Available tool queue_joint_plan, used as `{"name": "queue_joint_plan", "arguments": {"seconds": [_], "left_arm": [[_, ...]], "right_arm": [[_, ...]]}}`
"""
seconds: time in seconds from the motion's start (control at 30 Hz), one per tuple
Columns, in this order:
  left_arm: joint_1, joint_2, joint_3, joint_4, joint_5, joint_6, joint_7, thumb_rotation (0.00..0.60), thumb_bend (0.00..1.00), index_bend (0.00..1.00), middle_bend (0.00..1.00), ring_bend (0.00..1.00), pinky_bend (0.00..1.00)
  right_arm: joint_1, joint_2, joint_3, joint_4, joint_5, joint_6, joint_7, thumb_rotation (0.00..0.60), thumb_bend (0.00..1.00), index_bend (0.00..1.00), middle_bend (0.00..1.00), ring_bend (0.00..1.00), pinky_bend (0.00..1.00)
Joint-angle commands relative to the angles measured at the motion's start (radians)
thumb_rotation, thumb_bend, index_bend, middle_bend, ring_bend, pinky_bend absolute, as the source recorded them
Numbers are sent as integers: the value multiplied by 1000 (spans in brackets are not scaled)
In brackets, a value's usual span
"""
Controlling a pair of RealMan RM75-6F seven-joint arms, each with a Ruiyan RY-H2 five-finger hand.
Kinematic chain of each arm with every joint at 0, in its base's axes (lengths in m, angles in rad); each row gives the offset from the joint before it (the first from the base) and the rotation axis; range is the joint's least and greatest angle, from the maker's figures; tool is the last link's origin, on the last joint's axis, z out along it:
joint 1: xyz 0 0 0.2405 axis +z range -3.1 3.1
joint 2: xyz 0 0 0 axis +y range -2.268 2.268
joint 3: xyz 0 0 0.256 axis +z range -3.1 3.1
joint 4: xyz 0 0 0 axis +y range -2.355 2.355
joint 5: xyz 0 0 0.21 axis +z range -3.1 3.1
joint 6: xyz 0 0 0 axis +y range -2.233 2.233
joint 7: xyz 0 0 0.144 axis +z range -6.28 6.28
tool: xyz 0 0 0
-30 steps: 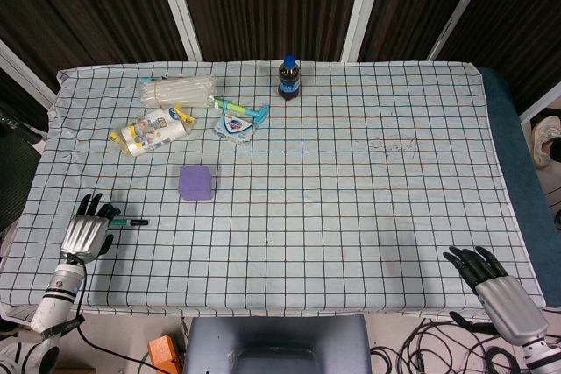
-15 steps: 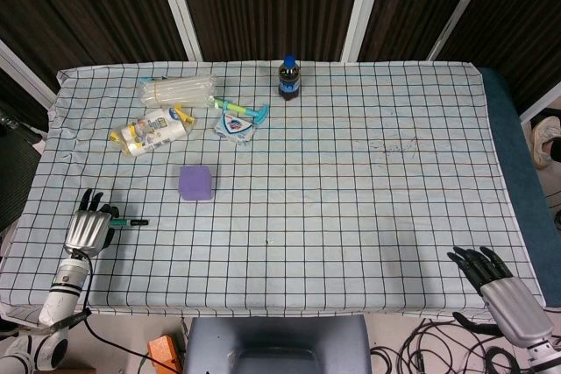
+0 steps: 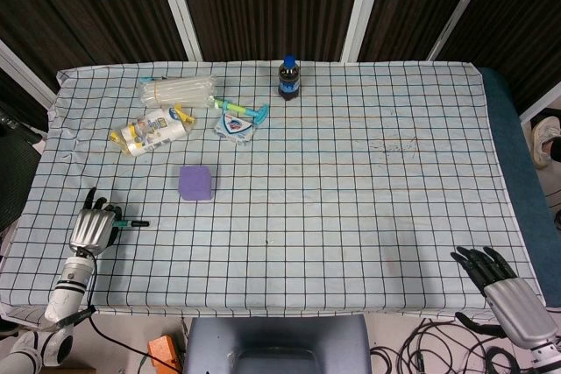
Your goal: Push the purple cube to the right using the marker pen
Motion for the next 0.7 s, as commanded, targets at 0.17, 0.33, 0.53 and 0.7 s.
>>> {"name": "queue_joint_plan", "arguments": {"seconds": [0.17,0.33,0.53,0.7], "left_arm": [[0,-9,-2,17,9,20,-18,600,406,558,556,278,58],[-1,-15,-2,33,14,27,-39,600,407,611,636,337,138],[0,-25,-3,49,26,53,-65,600,425,671,708,397,188],[-1,-34,-10,61,40,98,-106,600,445,736,774,431,199]], "right_arm": [[-1,0,1,0,0,0,-1,600,365,0,182,125,94],[-2,0,1,0,-1,2,-2,600,365,0,182,125,94],[-3,-1,1,0,0,1,-4,600,365,0,182,125,94],[-2,-1,2,-2,1,-3,-6,600,365,0,182,125,94]]}}
